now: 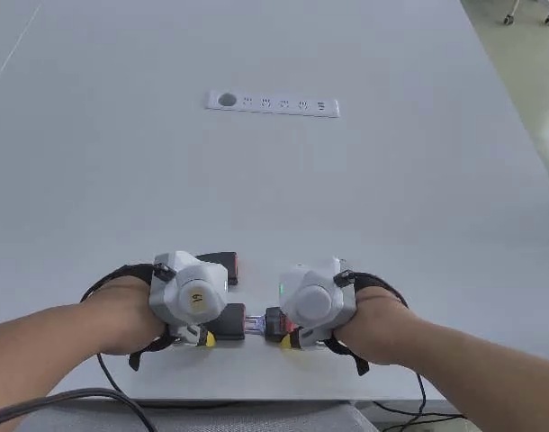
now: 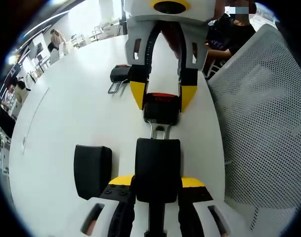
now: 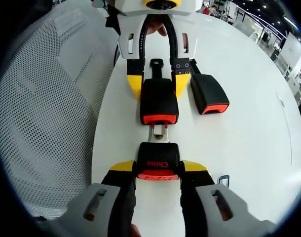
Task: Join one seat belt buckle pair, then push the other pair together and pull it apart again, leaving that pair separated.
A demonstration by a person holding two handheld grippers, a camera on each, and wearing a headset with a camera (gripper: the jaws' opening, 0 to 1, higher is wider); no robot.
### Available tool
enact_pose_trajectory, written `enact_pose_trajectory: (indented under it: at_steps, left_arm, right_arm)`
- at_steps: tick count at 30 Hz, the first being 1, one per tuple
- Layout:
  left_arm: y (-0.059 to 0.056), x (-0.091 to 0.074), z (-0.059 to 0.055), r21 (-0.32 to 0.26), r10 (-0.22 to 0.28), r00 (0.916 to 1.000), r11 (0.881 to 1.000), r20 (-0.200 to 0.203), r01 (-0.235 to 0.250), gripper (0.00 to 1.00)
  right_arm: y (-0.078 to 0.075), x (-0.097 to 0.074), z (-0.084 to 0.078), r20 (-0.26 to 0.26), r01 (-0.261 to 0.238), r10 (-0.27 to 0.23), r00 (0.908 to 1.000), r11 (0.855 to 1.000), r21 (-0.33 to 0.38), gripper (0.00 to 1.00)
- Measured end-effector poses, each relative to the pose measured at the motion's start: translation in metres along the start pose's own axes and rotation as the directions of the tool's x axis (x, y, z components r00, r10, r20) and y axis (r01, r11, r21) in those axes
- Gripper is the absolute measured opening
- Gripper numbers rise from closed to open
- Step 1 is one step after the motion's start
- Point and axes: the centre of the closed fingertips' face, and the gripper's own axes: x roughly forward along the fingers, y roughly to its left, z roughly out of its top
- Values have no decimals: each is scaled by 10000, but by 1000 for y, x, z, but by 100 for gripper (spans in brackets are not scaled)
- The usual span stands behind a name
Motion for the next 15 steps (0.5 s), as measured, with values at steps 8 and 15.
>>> enact_pose_trajectory:
  at_steps: [8,15]
  left_arm:
    - [-1,0,0,51,23,10000,10000,78,-24,33]
    - [-1,0,0,134,13,10000,9999,88,-14,33]
  right_arm:
    - [0,4,2,-150,48,-49,9999,9999,-108,32]
    - [-1,3,3,-108,152,-152,9998,9999,-11,31]
